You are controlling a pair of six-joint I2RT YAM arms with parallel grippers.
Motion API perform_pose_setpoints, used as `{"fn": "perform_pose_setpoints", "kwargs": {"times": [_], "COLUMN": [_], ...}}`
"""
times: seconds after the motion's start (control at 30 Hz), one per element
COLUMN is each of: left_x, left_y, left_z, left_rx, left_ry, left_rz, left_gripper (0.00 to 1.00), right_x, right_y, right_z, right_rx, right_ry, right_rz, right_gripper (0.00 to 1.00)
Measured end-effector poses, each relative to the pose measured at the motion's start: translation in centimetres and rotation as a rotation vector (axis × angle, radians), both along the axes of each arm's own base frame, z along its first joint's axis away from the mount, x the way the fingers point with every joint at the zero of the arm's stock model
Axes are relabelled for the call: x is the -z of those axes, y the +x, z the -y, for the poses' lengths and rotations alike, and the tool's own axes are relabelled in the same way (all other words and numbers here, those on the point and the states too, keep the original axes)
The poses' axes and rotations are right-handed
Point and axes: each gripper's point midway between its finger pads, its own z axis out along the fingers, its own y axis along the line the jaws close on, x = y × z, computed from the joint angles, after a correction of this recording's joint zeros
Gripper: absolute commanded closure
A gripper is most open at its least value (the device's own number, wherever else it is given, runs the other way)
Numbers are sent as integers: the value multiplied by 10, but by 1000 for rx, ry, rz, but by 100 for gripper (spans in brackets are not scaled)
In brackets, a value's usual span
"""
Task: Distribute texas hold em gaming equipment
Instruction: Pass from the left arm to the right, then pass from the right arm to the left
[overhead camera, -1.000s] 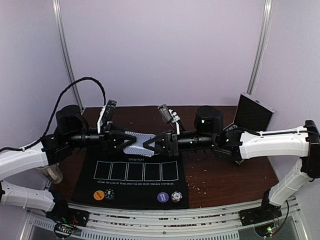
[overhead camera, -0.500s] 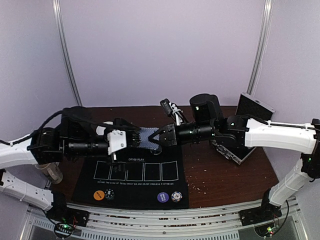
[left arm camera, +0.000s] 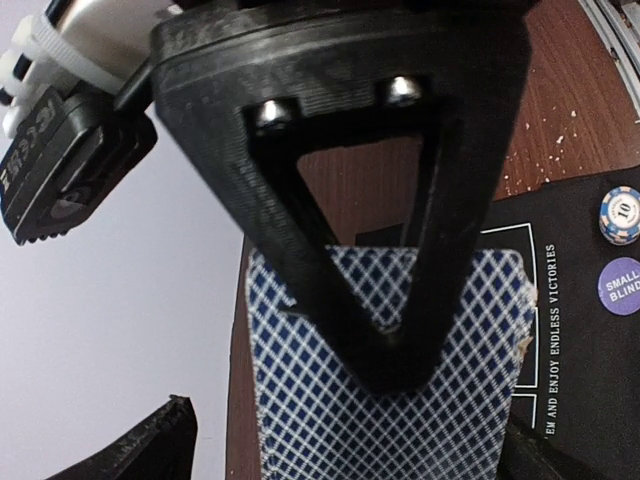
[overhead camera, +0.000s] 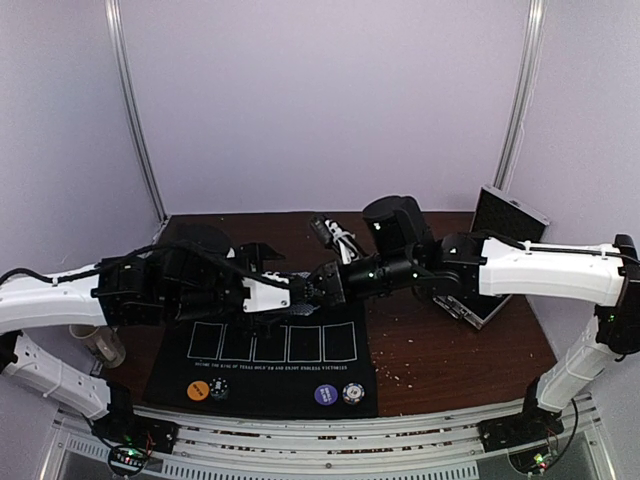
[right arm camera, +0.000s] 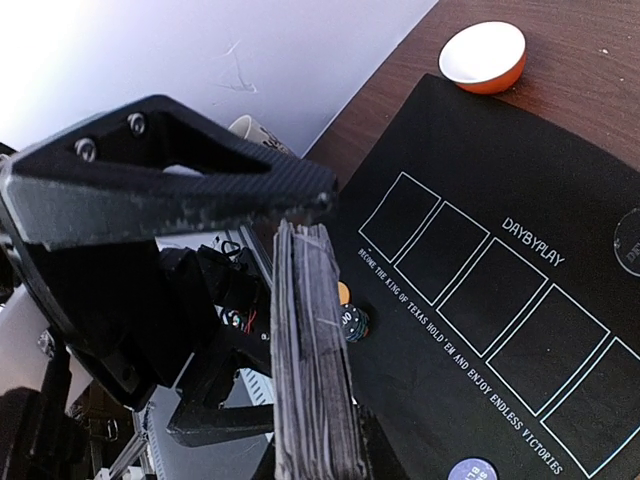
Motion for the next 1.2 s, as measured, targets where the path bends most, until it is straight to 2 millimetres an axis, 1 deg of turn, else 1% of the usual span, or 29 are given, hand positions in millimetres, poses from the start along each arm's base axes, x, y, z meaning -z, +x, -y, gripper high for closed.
{"fn": "perform_pose_setpoints", "kwargs": {"times": [0.07, 0.13, 0.2, 0.27, 0.4, 0.53, 0.73, 0.9, 1.07, 1.2], "left_x": [-2, -2, 2, 8, 12, 9, 7, 5, 6, 6], "left_y": [4, 11, 18, 21, 18, 14, 7, 5, 4, 5], "left_z": [-3, -7, -9, -9, -6, -2, 3, 0, 0, -1], "left_rx": [-3, -24, -44, -51, -40, -19, 18, 21, 20, 12], "left_ry": [-16, -24, -23, -12, -18, -39, -62, -62, -58, -63], "left_rz": [-10, -22, -39, -59, -84, -105, -136, -137, -140, -148], "left_gripper": [2, 6, 9, 11, 19, 23, 37, 39, 40, 40], "right_x": [-2, -7, -11, -12, -11, -12, -13, -13, -12, -12], "right_y": [-1, -1, 0, 0, -2, -1, 0, 0, 0, 2], "right_z": [-1, -3, -3, -5, -7, -8, -9, -10, -10, -10], "right_rx": [-5, -9, -8, -11, -19, -17, -16, -14, -13, -2], "right_ry": [5, 14, 21, 26, 27, 34, 36, 35, 33, 32], "right_rz": [3, 7, 11, 13, 10, 11, 9, 4, 2, 7], "right_gripper": [100, 100, 100, 100, 100, 100, 100, 99, 83, 77]}}
